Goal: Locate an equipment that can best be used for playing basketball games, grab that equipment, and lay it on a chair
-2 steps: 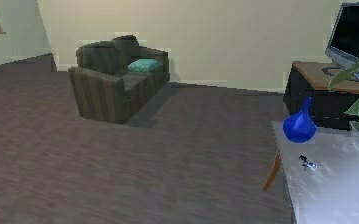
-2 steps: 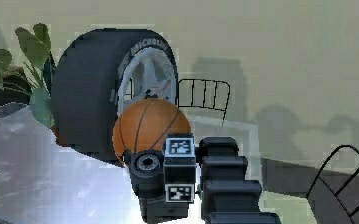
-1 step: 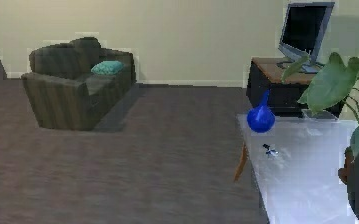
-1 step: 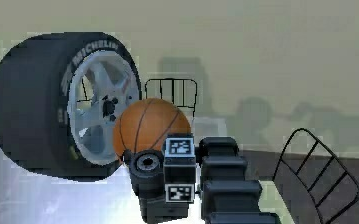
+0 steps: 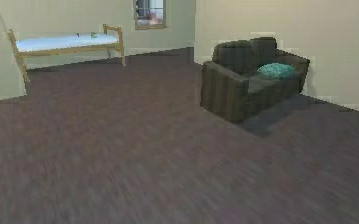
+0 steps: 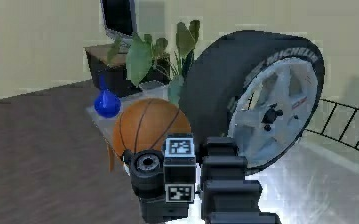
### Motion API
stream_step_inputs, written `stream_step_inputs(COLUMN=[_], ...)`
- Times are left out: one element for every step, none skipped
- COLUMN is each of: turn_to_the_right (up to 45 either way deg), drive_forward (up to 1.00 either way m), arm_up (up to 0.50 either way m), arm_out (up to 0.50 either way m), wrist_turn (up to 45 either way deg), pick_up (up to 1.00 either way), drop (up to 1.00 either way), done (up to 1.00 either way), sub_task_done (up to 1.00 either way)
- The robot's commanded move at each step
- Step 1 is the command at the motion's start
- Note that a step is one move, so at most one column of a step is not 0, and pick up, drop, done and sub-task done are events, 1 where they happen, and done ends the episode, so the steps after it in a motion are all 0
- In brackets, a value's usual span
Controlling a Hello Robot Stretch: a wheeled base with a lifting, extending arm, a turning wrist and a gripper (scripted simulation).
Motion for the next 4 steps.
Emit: stream_step_inputs(turn_to_the_right=[-45.0,-45.0,-9.0,45.0], drive_forward=[0.0,0.0,0.0,0.0], arm_up=[0.0,0.0,0.0,0.0], arm_out=[0.0,0.0,0.0,0.0], wrist_turn=[0.0,0.0,0.0,0.0], pick_up=[0.0,0.0,0.0,0.0], drop=[0.0,0.0,0.0,0.0], done=[0.0,0.0,0.0,0.0], sub_task_done=[0.0,0.0,0.0,0.0])
